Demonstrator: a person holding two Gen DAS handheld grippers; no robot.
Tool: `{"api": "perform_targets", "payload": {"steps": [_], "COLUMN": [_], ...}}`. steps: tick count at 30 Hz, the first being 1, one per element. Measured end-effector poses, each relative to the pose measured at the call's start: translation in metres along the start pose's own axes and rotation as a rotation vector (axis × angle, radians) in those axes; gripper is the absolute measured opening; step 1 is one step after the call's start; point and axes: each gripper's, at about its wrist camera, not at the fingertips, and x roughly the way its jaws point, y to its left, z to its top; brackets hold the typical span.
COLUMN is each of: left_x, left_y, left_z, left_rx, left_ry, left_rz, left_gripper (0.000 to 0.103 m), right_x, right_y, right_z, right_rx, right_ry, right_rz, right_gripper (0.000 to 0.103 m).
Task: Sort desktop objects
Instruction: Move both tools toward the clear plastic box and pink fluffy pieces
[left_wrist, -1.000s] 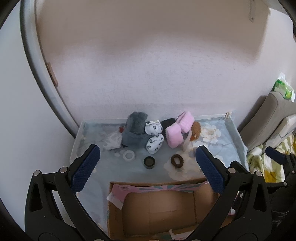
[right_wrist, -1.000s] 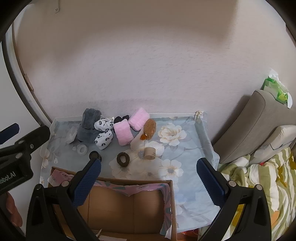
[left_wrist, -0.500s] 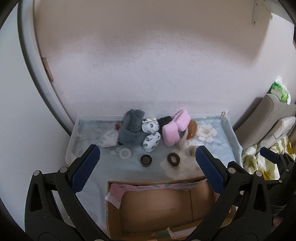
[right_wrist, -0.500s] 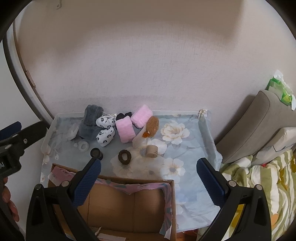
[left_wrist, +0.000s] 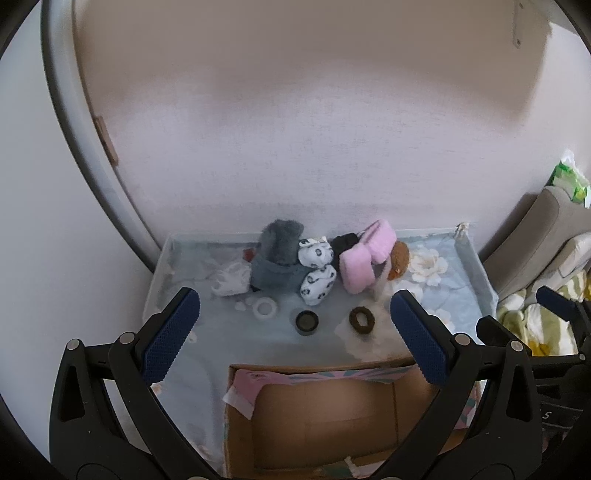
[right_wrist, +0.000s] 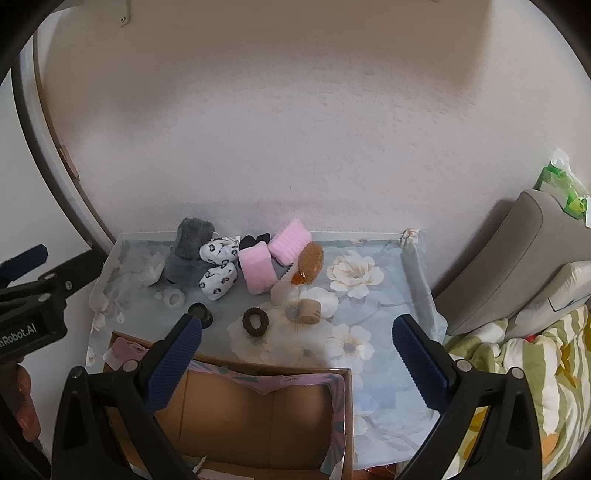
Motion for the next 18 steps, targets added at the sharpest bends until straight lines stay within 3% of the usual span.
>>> {"api": "perform_targets", "payload": {"steps": [4, 5, 10, 11, 18], "left_x": [0.002, 0.001, 0.001, 0.002, 0.007], "left_y": [0.006, 0.008, 0.022, 0.025, 0.048], "left_z": [-0.001, -0.002, -0.006, -0.006, -0.012], "left_rx": [-0.028, -0.101, -0.147, -0.231, -0.265], "left_ry": [-0.006, -0.021, -0.042, -0.052, -0.040], "left_rz": [-0.002, 0.039, 0.013, 0.049, 0.092], "left_gripper": [0.103, 0.103, 0.103, 0.103, 0.103], "right_x": [0.002, 0.002, 0.006, 0.008, 0.017], "right_y": [-0.003, -0.004, -0.011, -0.012, -0.010], "right_z": [0.000, 0.000, -0.002, -0.002, 0.001], "right_rx": [0.012, 0.015, 0.043, 0.047, 0.018], "right_ry": [0.001, 0.002, 0.009, 0.013, 0.022], "right_rz": [0.006, 0.006, 0.032, 0.042, 0.059], "right_gripper": [0.102, 0.102, 0.102, 0.102, 0.102]}}
